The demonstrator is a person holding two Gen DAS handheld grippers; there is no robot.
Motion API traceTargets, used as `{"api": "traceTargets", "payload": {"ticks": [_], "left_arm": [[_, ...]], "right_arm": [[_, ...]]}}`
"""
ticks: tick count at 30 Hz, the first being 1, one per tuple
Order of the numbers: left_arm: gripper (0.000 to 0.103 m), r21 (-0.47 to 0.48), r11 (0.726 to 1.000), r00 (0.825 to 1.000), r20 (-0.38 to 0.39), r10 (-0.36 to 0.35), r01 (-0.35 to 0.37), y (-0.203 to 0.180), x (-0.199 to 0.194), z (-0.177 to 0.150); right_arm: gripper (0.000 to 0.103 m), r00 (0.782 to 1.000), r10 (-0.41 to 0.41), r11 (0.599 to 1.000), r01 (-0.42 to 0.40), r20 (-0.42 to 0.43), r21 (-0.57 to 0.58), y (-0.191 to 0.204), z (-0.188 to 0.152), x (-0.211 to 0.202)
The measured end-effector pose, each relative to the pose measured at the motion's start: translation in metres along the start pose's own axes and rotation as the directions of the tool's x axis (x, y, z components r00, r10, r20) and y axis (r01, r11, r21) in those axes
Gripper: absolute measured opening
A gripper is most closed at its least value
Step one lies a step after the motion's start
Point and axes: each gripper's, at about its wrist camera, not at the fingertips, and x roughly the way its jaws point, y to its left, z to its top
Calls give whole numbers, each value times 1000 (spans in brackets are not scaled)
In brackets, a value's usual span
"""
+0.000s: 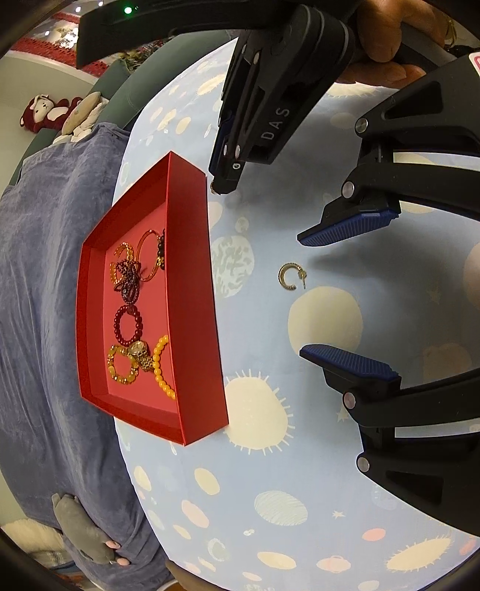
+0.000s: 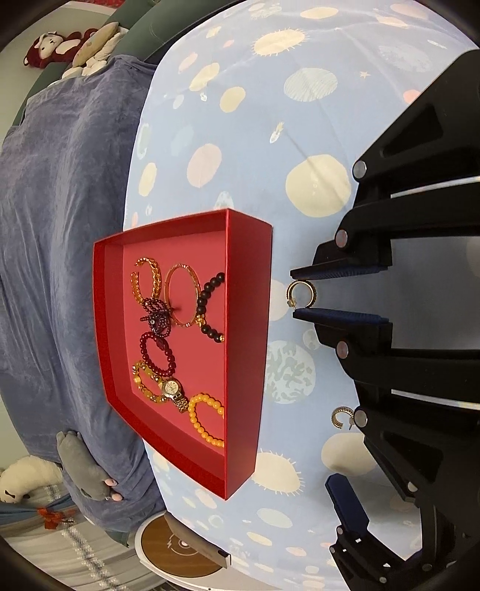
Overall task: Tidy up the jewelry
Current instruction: 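Grasp a gold hoop earring with the left tool while the right grasps the other earring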
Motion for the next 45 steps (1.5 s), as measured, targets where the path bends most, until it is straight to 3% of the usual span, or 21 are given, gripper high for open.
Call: {"api": "traceTargets", "payload": {"ticks": [5,9,12,24,45], "left_arm": [[51,23,1000,1000,16,4,-4,-11,9,2],[24,30,999,1000,12,17,-17,-14,21,2],[14,41,999,999,24,22,-23,-15,22,2],[13,23,998,996,69,-53,51,-9,0,7],[13,-57,998,992,128,9,-1,16,-34,25]], "right_arm": [[15,1000,16,1000,-16,-14,25,-10,-5,-6],[15,1000,19,999,-18,-9,30,-13,-7,-10],[15,1000,23,999,-23,-6,34,-14,-7,-12],[15,999,44,998,-44,12,38,-16,-6,-24],[15,993,99,995,-101,70,17,23,9,-46]]}}
